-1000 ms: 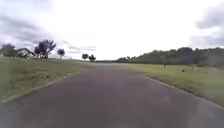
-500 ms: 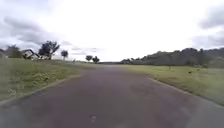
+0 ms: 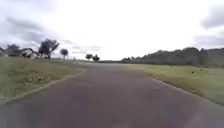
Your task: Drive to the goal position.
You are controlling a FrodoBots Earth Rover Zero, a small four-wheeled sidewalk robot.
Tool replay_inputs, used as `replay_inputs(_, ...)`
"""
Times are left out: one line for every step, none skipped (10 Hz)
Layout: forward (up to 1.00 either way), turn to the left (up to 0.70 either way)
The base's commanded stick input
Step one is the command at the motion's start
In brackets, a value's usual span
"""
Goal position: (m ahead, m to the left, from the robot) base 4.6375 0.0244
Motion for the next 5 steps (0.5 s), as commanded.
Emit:
replay_inputs(0.7,0.35)
replay_inputs(0.7,0.26)
replay_inputs(0.7,0.06)
replay_inputs(0.7,0.02)
replay_inputs(0.7,0.02)
